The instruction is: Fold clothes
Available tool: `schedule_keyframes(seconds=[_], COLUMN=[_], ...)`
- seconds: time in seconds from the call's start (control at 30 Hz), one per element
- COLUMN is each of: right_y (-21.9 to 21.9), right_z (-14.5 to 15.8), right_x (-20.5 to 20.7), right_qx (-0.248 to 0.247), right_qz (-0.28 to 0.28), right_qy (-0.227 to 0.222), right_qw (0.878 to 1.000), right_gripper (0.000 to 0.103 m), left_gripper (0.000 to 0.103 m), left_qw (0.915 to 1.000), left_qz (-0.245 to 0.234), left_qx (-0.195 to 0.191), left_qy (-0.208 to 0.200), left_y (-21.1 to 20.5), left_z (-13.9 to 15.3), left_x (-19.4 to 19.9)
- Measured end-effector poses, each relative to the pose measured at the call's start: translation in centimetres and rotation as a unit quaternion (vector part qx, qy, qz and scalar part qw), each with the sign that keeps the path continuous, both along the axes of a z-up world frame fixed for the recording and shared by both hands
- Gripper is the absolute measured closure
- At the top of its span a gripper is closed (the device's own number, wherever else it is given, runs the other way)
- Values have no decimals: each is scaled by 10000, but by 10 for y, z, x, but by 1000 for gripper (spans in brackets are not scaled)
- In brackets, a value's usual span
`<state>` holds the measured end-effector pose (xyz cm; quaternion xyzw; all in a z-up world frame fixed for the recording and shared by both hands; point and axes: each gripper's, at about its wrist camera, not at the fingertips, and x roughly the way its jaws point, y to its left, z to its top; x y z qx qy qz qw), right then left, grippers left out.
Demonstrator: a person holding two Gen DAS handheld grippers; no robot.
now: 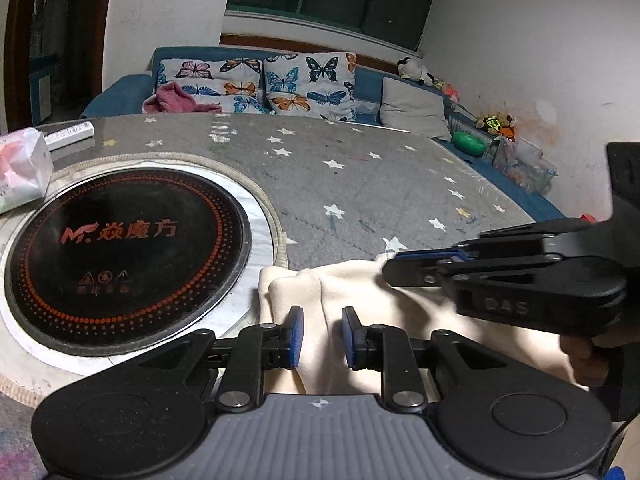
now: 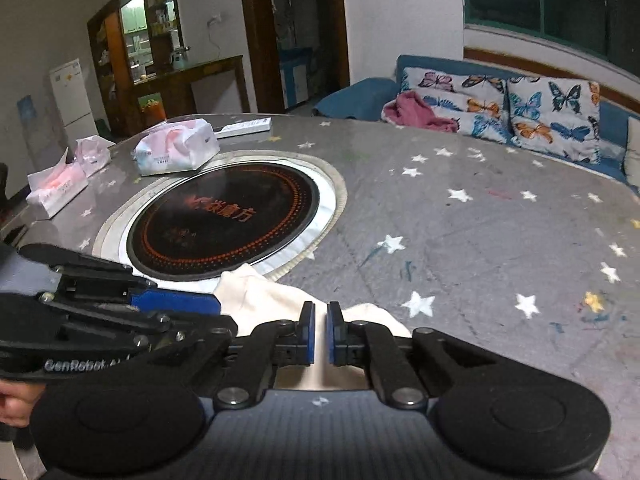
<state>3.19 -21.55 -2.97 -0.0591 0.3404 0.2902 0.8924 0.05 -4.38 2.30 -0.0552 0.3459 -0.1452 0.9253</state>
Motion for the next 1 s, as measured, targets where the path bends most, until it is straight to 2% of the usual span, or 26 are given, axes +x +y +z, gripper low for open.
schedule_keyframes(seconds=[0.23, 0.33, 0.4, 0.63, 0.87, 1.0], right_y=[-3, -2, -1, 11, 37, 54], right_z=[-1, 8, 13, 18, 14, 11], right_x=[-19, -32, -43, -81, -120, -132], right_qx=[-307, -342, -373, -508, -834, -1054], right_qz=[-19, 46, 126, 498, 1048, 1350], right_qy=[-81, -240, -326, -450, -741, -913], right_qw=[9995, 9991, 9987, 9964, 9882, 9810], right_gripper=[95, 94, 94, 85, 72, 68], left_gripper=[79, 74, 63, 53, 45, 30], left_qw=[10000, 9999, 9998, 9994, 9985, 9973], left_qz=[15, 40, 96, 269, 531, 734], left_qx=[64, 118, 148, 169, 90, -23], left_qy=[-1, -58, -128, -117, -113, -95], left_y=[-2, -2, -1, 8, 29, 43], left_z=[0, 4, 7, 12, 16, 20], left_x=[1, -3, -6, -12, -20, -24])
